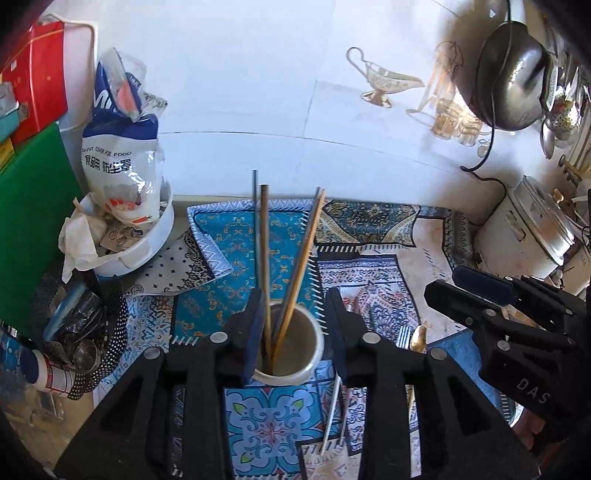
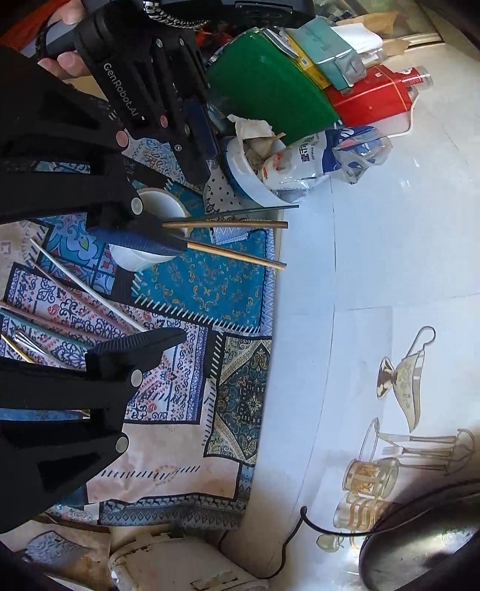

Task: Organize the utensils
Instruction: 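Move both tools back over the fork and gold spoon on the mat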

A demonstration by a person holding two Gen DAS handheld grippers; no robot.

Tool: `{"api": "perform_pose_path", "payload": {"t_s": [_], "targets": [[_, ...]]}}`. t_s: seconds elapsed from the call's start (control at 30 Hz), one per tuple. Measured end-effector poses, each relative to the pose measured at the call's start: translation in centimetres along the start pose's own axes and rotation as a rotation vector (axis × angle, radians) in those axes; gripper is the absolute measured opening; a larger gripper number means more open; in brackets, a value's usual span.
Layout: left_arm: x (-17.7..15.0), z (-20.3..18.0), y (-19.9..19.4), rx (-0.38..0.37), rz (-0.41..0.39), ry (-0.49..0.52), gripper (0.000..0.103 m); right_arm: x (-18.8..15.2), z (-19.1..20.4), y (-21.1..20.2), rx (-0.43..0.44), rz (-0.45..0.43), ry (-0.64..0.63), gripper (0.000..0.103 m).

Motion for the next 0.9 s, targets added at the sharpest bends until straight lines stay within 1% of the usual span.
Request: {"api": "perform_pose_path", "payload": {"t_s": [0.1,0.27,0.4,0.57,0.7,0.9], "targets": [[-0.3,-1.7,0.2,-0.002,-0.002,0.012,0.038,-0.8,-1.7,-0.6,-0.014,-0.004,0.016,0.039],[-1.0,-4.8,1.1,-0.017,0.019,0.034,0.042,-2.5,-5.1,-1.0,-0.047,0.007,0.06,0.039],[-1.8,-7.0,2.7,-0.012,0.051,0.055,0.043,-3.8,-8.2,-1.1,-0.06,0.02,0.105,0.039],[-2.9,-8.7,5.1,-0.002,0.106,0.065,0.043,-5.5,-11.4,-0.2,-0.085,0.058,0.147,0.039],[-4.2,-9.1,7.3,0.005,0.164,0.05,0.043,-7.0,-13.1,1.9,-0.096,0.121,0.166,0.039],[-6.6,-8.7,10.2,0.033,0.245,0.019,0.043,-9.4,-14.1,6.6,-0.09,0.247,0.158,0.039]]}}
Point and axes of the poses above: each gripper's, at about its wrist camera, not at the fingertips, and y roughly the way its jaws point, z to its left, x to its top, the point moved 4 cm from there along y, roughly the way its jaws point, and after that the axes turned 14 degrees about z, right-handed, at the moved point
